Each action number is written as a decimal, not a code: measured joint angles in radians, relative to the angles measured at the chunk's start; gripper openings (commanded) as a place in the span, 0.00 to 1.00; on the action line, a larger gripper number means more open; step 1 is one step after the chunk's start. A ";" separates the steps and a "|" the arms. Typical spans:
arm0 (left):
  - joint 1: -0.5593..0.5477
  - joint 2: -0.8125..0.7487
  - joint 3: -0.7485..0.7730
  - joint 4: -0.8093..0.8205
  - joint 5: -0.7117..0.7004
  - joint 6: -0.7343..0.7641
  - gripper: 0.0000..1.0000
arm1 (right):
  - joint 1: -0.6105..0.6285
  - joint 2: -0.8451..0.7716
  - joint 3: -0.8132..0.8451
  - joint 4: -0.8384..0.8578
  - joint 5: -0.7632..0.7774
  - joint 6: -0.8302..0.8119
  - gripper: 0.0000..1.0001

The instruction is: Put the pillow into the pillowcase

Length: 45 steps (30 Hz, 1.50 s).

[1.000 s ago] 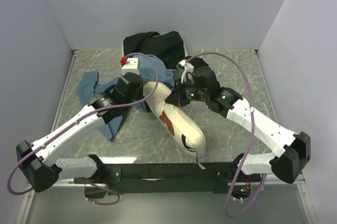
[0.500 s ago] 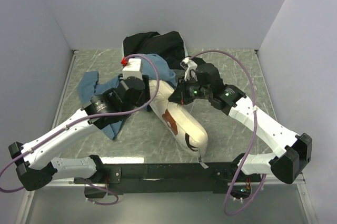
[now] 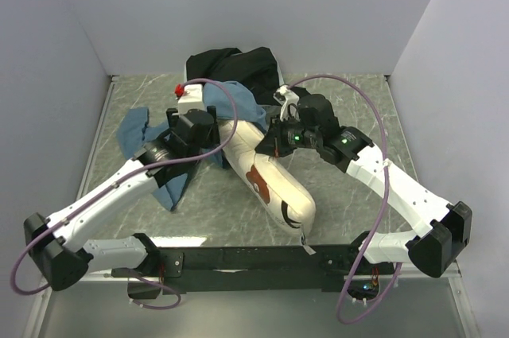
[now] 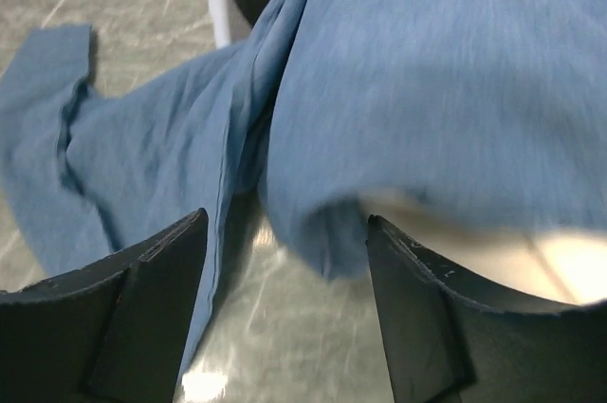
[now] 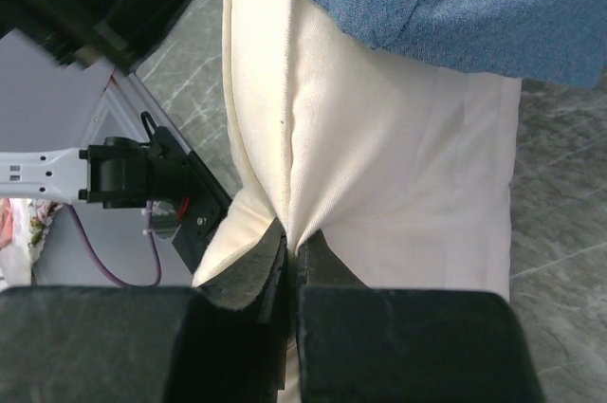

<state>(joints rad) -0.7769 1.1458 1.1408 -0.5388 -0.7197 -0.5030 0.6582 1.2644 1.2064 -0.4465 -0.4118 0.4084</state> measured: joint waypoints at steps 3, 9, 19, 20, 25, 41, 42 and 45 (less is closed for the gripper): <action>0.024 0.047 -0.004 0.088 0.016 0.055 0.53 | -0.002 0.000 0.006 -0.012 -0.007 0.003 0.00; 0.036 0.108 0.064 0.148 0.078 0.175 0.01 | -0.002 0.002 0.070 -0.083 -0.027 0.012 0.00; -0.197 0.023 0.278 -0.027 0.477 0.286 0.01 | -0.030 0.002 0.272 -0.193 -0.087 0.055 0.00; -0.242 0.003 0.280 -0.042 0.520 0.291 0.01 | -0.043 0.000 0.275 -0.195 -0.098 0.067 0.00; -0.355 -0.071 0.225 -0.063 0.609 0.275 0.01 | -0.105 -0.003 0.258 -0.139 -0.160 0.126 0.00; -0.358 -0.100 0.081 -0.134 0.414 -0.027 0.04 | -0.161 0.134 -0.016 0.135 -0.180 0.187 0.25; -0.351 -0.085 0.081 -0.140 0.407 -0.047 0.04 | -0.161 0.165 -0.009 0.160 -0.180 0.189 0.35; -0.295 -0.031 0.090 -0.152 0.412 -0.110 0.02 | -0.165 0.230 0.055 0.176 -0.126 0.176 0.64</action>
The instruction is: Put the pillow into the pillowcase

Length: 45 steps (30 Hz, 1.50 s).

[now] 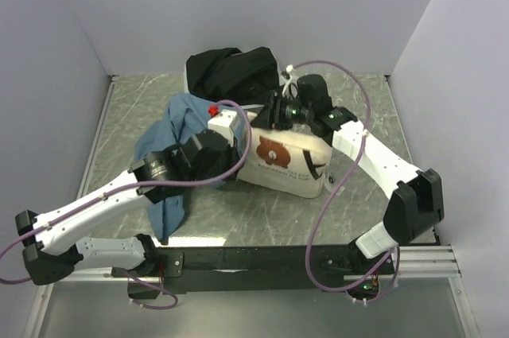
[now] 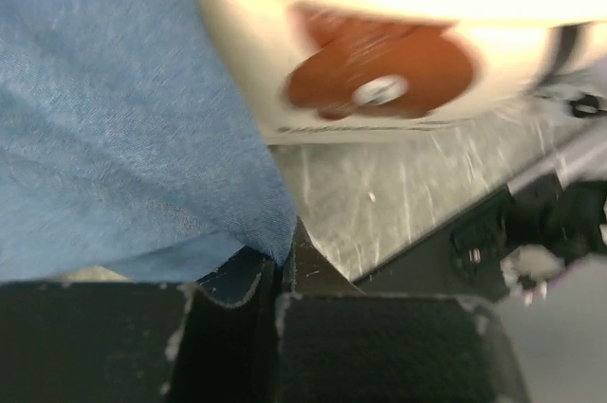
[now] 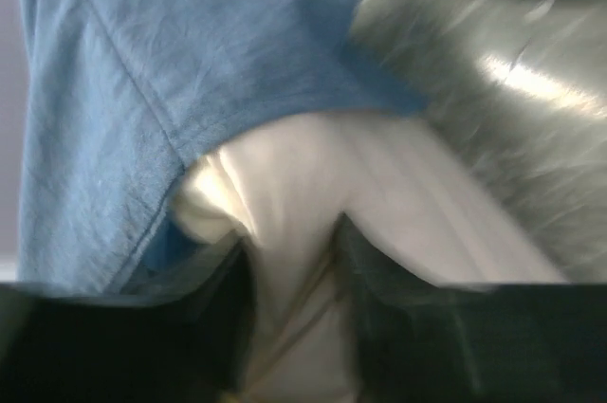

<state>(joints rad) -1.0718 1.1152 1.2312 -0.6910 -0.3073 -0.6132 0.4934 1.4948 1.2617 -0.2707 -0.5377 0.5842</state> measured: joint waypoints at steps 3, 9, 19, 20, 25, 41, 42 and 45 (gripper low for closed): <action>0.107 0.037 0.002 0.002 0.030 -0.039 0.01 | -0.006 0.047 0.109 -0.035 0.137 -0.056 0.92; 0.283 0.086 -0.014 0.060 0.109 -0.067 0.02 | -0.033 0.056 0.267 -0.143 0.392 -0.160 1.00; 0.344 0.240 0.018 0.115 0.185 -0.061 0.10 | -0.060 -0.132 0.178 -0.207 0.698 -0.175 1.00; 0.347 0.252 0.031 0.118 0.186 -0.058 0.11 | -0.066 -0.192 0.100 -0.203 0.713 -0.163 1.00; 0.370 0.293 0.086 0.144 0.188 -0.045 0.16 | -0.079 -0.466 -0.304 -0.113 0.694 -0.100 1.00; 0.356 0.140 -0.106 0.205 0.149 0.033 0.81 | -0.079 -0.550 -0.798 0.164 0.531 0.103 1.00; 0.326 0.114 -0.146 0.198 0.108 0.033 0.81 | -0.078 -0.554 -0.813 0.184 0.525 0.124 1.00; 0.227 0.091 -0.230 0.181 0.023 0.022 0.81 | -0.074 -0.583 -0.875 0.235 0.513 0.183 1.00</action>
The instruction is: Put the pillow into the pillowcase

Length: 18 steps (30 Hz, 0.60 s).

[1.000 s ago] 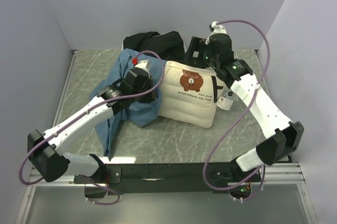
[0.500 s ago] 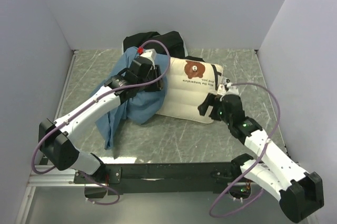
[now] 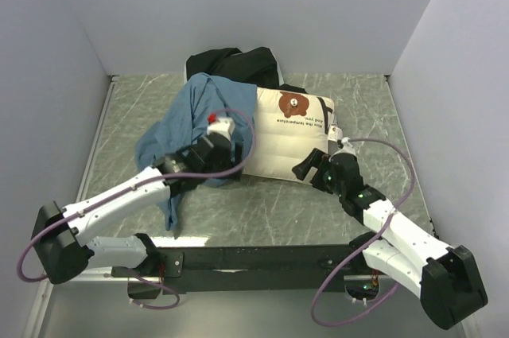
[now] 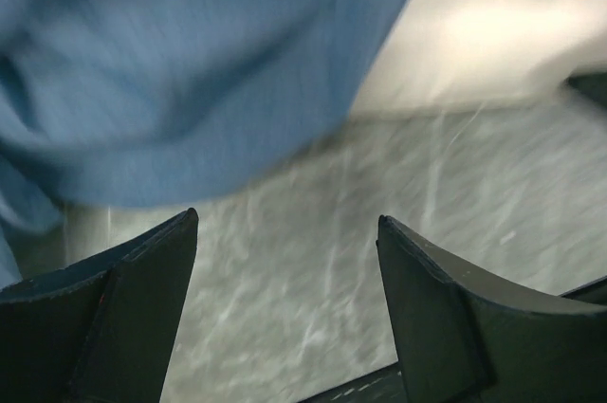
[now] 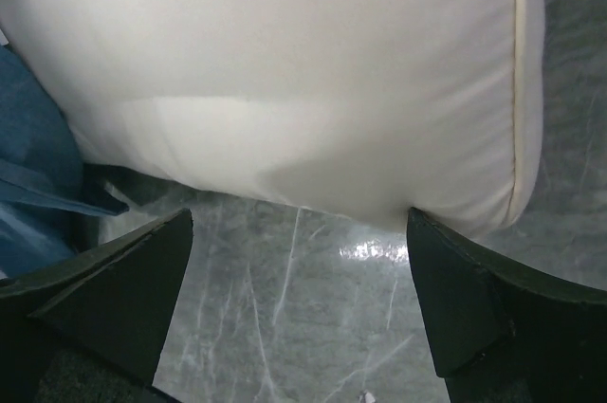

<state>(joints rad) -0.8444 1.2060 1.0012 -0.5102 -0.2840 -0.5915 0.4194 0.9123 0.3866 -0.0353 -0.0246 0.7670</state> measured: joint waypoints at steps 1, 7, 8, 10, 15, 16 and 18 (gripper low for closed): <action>-0.029 0.002 -0.024 -0.003 -0.027 -0.005 0.81 | 0.000 -0.007 -0.015 0.010 -0.004 0.013 1.00; -0.087 0.060 -0.112 -0.006 -0.162 -0.033 0.77 | 0.032 -0.013 -0.078 0.095 -0.041 0.115 1.00; -0.087 0.078 -0.114 0.002 -0.180 -0.034 0.76 | 0.038 -0.013 -0.087 0.113 -0.043 0.132 1.00; -0.087 0.127 -0.114 0.025 -0.222 -0.034 0.72 | 0.048 -0.013 -0.119 0.171 -0.048 0.183 1.00; -0.087 0.257 -0.111 0.081 -0.285 -0.034 0.27 | 0.073 0.040 -0.166 0.284 -0.037 0.301 1.00; -0.087 0.276 -0.106 0.083 -0.291 -0.033 0.16 | 0.079 0.069 -0.166 0.314 -0.032 0.326 1.00; -0.087 0.296 -0.092 0.083 -0.294 -0.034 0.01 | 0.089 0.113 -0.166 0.360 -0.022 0.367 1.00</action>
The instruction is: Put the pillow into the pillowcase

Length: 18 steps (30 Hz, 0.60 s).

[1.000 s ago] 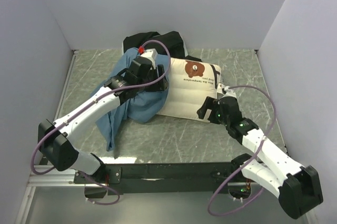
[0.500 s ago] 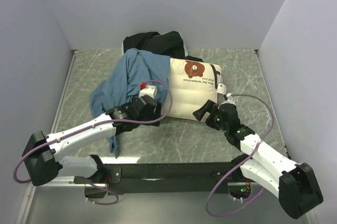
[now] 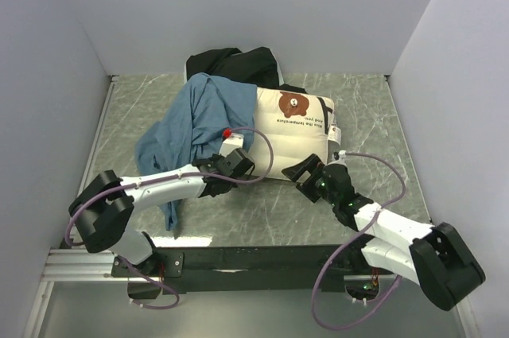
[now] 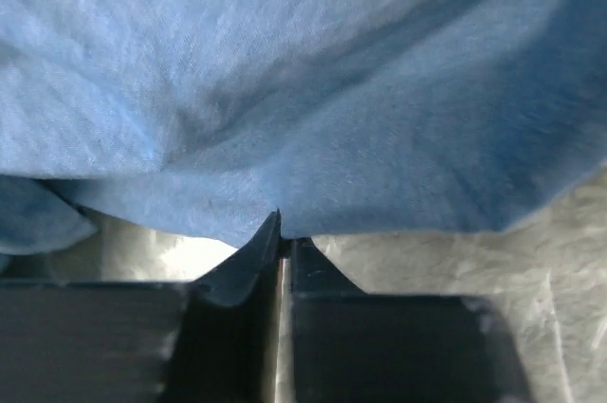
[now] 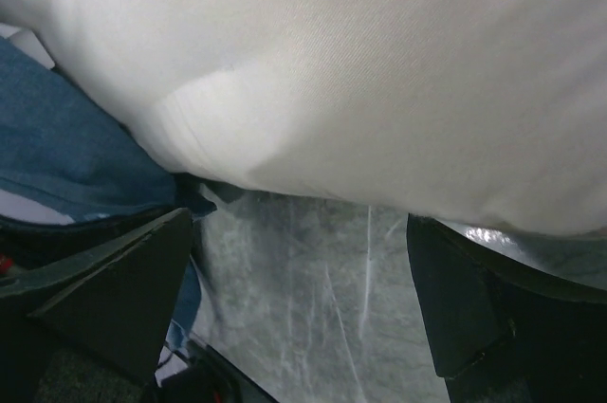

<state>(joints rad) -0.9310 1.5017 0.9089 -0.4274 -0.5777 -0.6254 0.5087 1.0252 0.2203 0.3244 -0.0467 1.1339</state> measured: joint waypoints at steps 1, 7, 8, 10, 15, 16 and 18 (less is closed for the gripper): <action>0.000 0.002 0.010 -0.001 0.002 0.006 0.01 | 0.003 0.020 0.000 0.021 0.009 0.018 1.00; -0.066 0.000 0.112 -0.035 0.036 0.012 0.01 | 0.010 0.131 0.011 0.093 0.088 0.058 0.28; -0.087 0.000 0.137 -0.052 0.043 0.013 0.01 | 0.011 0.147 0.016 0.095 0.101 0.048 0.11; -0.133 -0.001 0.193 -0.082 0.060 0.018 0.01 | 0.011 0.159 0.035 0.076 0.135 0.031 0.00; -0.205 -0.047 0.303 -0.167 0.095 0.035 0.01 | 0.034 -0.029 0.123 -0.160 0.227 -0.089 0.00; -0.208 -0.068 0.316 -0.183 0.096 0.039 0.01 | 0.053 -0.086 0.147 -0.212 0.243 -0.109 0.00; -0.208 -0.107 0.350 -0.206 0.097 0.044 0.01 | 0.118 -0.214 0.233 -0.324 0.283 -0.162 0.00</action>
<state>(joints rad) -1.1385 1.3949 1.2591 -0.6338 -0.4808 -0.5816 0.6266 0.8116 0.4530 0.0006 0.2363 0.9718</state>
